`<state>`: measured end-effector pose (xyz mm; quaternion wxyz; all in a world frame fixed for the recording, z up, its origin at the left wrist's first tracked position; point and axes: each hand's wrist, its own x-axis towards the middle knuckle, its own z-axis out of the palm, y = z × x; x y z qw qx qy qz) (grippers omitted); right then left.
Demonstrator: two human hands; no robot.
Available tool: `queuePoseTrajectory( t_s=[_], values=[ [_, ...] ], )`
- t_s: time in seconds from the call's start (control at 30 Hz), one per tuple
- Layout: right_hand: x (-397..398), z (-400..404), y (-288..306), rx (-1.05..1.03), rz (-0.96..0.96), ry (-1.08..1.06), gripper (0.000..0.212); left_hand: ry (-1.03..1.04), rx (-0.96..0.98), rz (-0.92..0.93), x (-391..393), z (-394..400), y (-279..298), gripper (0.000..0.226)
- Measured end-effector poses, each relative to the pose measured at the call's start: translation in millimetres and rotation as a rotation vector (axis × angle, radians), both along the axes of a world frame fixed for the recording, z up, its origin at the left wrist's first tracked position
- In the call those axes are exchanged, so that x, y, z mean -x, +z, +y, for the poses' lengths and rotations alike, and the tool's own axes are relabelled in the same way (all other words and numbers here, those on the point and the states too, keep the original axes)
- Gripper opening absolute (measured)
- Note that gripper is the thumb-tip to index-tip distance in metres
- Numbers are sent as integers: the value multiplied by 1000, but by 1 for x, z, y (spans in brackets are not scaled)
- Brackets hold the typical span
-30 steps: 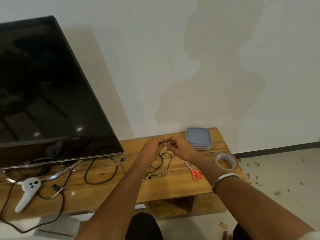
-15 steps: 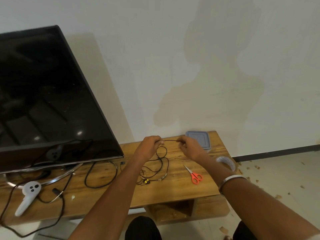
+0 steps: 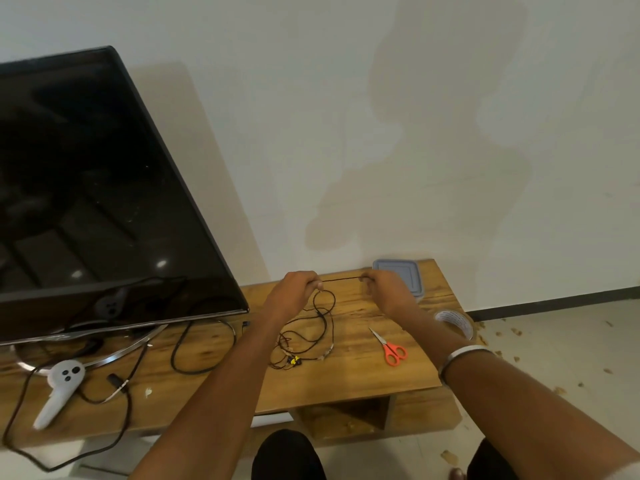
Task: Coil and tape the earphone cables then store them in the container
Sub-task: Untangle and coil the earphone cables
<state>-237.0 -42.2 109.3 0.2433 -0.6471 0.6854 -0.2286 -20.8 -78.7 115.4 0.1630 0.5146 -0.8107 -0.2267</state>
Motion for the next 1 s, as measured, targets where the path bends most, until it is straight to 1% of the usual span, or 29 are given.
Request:
queuePoseTrajectory(
  t_s=[0.07, 0.13, 0.23, 0.37, 0.43, 0.57, 0.67, 0.77, 0.83, 0.93, 1.0],
  values=[
    [5, 1, -2, 8, 7, -2, 28, 4, 4, 12, -2, -2, 0, 24],
    [3, 4, -1, 21, -15, 51, 25, 6, 0, 21, 3, -2, 1, 24],
    [-12, 5, 4, 32, -49, 158, 26, -19, -3, 29, 17, 1, 5, 23],
    [-32, 2, 12, 43, -1, 257, 28, -48, 4, 20, 28, 5, 10, 21],
    [-33, 0, 16, 30, 25, 243, 29, -41, 9, 18, 25, 4, 11, 22],
    [-18, -2, 17, 76, 93, 161, 28, -26, 6, 25, 15, 5, 15, 23],
    [-2, -1, 15, 80, 75, 53, 28, -14, 0, 32, 7, 2, 14, 23],
    [7, 1, 11, 93, 56, 28, 28, -10, -6, 24, 4, 1, 14, 24],
    [5, 3, 12, 97, 24, 63, 28, -5, 4, 33, 7, 2, 14, 24],
    [-9, 7, 15, 104, -23, 217, 30, -20, 7, 37, 18, 7, 17, 23],
    [-21, 7, 19, 103, -13, 288, 27, -49, 13, 17, 26, 10, 20, 22]
  ],
)
